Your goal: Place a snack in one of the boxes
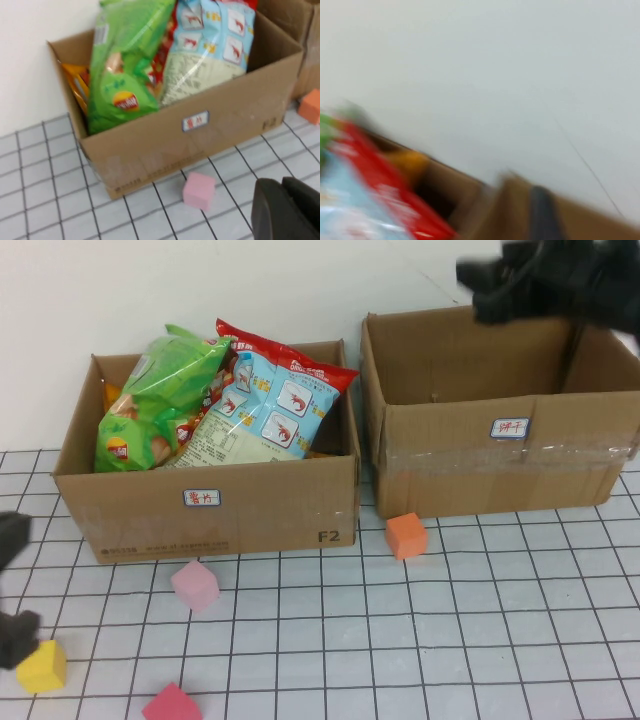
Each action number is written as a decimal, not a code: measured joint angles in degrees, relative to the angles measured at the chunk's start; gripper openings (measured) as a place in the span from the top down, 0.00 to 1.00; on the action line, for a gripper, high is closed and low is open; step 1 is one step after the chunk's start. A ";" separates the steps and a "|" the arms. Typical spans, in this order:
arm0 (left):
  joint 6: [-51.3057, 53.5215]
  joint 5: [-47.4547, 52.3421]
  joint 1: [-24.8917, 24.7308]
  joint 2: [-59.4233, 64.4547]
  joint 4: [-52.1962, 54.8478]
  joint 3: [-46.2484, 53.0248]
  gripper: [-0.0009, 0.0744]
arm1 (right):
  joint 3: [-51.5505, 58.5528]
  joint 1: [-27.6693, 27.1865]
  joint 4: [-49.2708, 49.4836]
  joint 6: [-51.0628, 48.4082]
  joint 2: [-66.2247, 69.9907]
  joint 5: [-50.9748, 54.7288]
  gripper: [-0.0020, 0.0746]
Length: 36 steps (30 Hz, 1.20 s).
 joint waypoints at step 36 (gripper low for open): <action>-26.82 -14.57 0.00 -32.56 13.42 31.46 0.99 | 55.16 0.00 -75.24 64.50 -66.28 31.30 0.97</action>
